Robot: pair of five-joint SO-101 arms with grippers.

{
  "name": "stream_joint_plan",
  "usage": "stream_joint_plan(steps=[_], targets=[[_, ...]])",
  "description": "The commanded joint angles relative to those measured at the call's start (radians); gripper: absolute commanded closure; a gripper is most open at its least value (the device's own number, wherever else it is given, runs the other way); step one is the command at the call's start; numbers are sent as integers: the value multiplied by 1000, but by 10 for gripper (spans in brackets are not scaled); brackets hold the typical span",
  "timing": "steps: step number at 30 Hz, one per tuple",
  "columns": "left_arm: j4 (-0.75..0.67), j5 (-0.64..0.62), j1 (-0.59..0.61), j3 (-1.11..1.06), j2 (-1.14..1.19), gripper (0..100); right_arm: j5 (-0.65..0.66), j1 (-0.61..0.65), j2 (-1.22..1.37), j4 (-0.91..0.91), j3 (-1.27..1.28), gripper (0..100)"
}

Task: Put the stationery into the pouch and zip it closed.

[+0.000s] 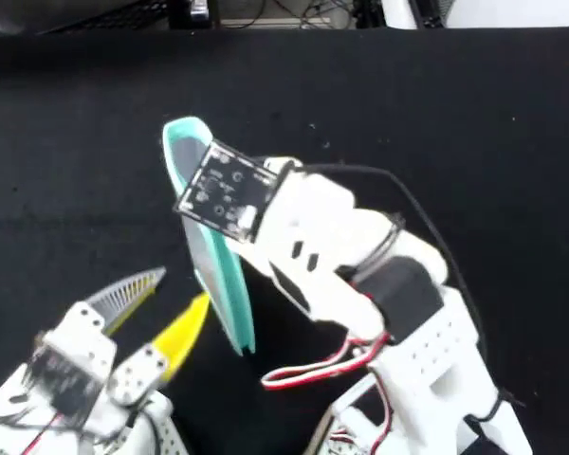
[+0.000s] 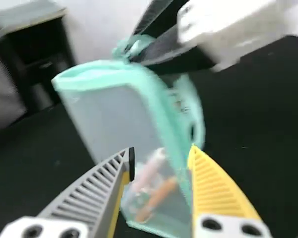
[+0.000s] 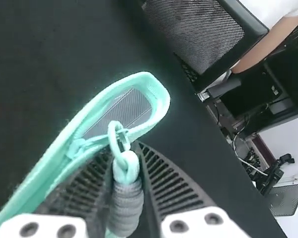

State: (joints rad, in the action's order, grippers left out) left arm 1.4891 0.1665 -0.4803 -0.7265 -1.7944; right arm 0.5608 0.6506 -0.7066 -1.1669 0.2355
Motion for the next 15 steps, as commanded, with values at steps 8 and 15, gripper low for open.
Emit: stream_joint_plan(steps=[8,15], targets=[[-198,-68,-24,-185,5,755,-9,-8,16,-80,-81,986],[-384,-104,166,-308,9,755,-9,-8,16,-153,-156,986]])
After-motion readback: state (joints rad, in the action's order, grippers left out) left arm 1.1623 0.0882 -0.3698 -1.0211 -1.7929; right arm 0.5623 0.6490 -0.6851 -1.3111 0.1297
